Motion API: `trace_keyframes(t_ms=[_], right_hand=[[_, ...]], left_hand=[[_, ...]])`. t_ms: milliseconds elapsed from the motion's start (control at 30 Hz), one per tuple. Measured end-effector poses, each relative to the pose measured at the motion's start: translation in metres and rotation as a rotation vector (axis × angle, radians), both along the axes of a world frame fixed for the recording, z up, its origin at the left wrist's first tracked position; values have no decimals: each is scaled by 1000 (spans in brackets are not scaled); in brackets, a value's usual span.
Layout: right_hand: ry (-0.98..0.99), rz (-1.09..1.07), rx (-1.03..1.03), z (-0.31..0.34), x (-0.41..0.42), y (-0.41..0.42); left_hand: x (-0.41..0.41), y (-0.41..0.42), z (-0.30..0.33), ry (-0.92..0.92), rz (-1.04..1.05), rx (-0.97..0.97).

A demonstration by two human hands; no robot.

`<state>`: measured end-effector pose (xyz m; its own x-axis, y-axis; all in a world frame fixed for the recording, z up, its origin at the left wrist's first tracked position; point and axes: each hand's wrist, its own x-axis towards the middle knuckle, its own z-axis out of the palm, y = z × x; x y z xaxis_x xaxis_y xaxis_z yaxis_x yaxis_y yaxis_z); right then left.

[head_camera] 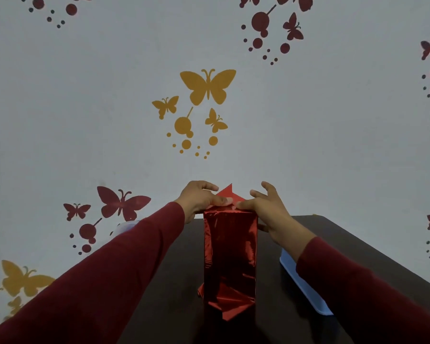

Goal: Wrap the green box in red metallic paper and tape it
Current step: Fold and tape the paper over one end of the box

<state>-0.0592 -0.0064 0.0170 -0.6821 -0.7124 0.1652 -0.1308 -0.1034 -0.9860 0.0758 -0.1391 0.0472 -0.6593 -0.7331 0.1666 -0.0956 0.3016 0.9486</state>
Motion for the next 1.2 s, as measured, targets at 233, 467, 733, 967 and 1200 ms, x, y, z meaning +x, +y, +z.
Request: trace_keyframes(t_ms=[233,467,733,967,1200], right_hand=[[-63,7,-27,1,-1,-1],[35,-34,-51,-3,2,0],[418,-52,-138,39,16,25],[498,202,122,64,13,7],[517,288,242,69,6,-15]], left_hand=[[15,21,-23,119,28,406],[9,46,-38,330,150,567],[12,52,-39,354,154,584],[18,57,-38,336,148,565],[23,62,-36,351,108,562]])
